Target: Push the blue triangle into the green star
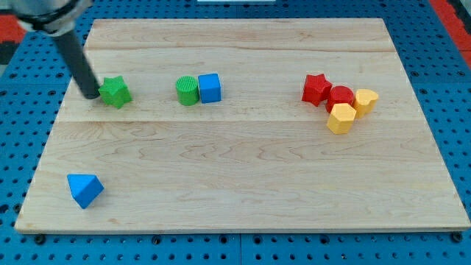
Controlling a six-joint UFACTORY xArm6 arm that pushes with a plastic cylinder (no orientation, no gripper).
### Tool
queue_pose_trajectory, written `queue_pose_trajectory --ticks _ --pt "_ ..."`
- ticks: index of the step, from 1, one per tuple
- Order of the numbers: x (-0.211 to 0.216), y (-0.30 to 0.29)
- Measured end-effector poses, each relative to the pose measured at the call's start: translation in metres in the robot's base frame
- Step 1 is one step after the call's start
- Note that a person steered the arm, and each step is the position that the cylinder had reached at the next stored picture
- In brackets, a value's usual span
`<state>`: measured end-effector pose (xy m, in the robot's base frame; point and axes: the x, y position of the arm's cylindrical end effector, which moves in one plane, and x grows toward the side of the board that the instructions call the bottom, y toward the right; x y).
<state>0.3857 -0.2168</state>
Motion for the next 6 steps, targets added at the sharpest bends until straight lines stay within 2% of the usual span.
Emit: queue_pose_trajectory --ticks 1,2,3,4,5,6 --pt "0.000 0.064" --pt "0.004 0.066" --pt "0.058 0.033" --pt "0.158 0.079" --pt "0.216 0.061" --pt "0.220 0.006"
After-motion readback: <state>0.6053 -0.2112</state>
